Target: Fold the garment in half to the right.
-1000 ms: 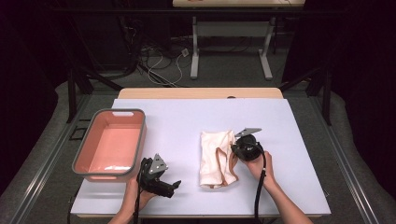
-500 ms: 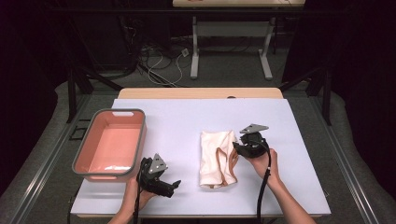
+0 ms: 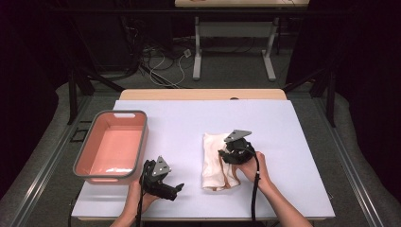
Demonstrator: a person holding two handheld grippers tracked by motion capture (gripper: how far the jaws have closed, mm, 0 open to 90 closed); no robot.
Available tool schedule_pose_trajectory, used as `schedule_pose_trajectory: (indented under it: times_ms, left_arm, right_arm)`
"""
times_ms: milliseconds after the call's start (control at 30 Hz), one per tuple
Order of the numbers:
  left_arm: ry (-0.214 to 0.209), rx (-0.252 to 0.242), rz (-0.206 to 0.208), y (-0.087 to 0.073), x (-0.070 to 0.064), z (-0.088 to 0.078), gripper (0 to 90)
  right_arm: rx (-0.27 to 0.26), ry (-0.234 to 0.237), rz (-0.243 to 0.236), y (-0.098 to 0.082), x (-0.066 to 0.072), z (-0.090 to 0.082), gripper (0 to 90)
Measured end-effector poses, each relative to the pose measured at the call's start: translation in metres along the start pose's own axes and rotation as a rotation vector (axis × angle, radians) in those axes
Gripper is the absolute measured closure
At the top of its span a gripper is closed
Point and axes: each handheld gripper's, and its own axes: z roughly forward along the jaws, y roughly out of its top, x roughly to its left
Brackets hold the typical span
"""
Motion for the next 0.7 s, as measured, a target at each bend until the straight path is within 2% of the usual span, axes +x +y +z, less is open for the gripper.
schedule_pose_trajectory:
  times_ms: [33,67,100,133,167,200,267,467,500,700]
  left_arm:
    - [0.001,0.000,-0.001,0.000,0.000,0.000,0.0]
    - [0.002,0.001,0.000,0.000,0.001,0.000,0.0]
    - [0.000,0.001,-0.001,0.000,0.001,0.000,0.0]
    - [-0.001,0.001,-0.003,0.000,0.001,0.000,0.0]
    - [-0.001,0.000,-0.002,0.000,0.001,0.000,0.0]
    - [-0.002,0.001,-0.002,0.000,0.001,0.000,0.0]
    - [-0.004,-0.001,-0.006,-0.001,0.001,0.000,0.0]
    - [0.000,-0.008,-0.009,-0.001,0.002,-0.001,0.0]
    - [0.000,-0.008,-0.009,-0.001,0.002,-0.001,0.0]
    - [0.002,-0.007,-0.009,-0.001,0.002,-0.001,0.0]
  right_arm:
    - [0.028,-0.017,-0.011,0.000,0.002,0.002,57.0]
    - [0.058,-0.052,-0.048,-0.003,0.005,0.007,63.0]
    - [0.076,-0.065,-0.056,-0.004,0.006,0.009,67.3]
    - [0.076,-0.065,-0.056,-0.004,0.006,0.009,67.3]
    - [0.082,-0.068,-0.048,-0.006,0.007,0.010,73.3]
    - [0.086,-0.070,-0.064,-0.007,0.006,0.011,79.7]
    - [0.077,-0.077,-0.053,-0.008,0.006,0.011,85.8]
    - [0.044,-0.088,-0.025,-0.009,0.003,-0.002,86.4]
    - [0.040,-0.082,0.003,-0.012,0.000,-0.005,86.1]
    - [0.052,-0.085,0.052,-0.021,-0.010,-0.011,83.0]
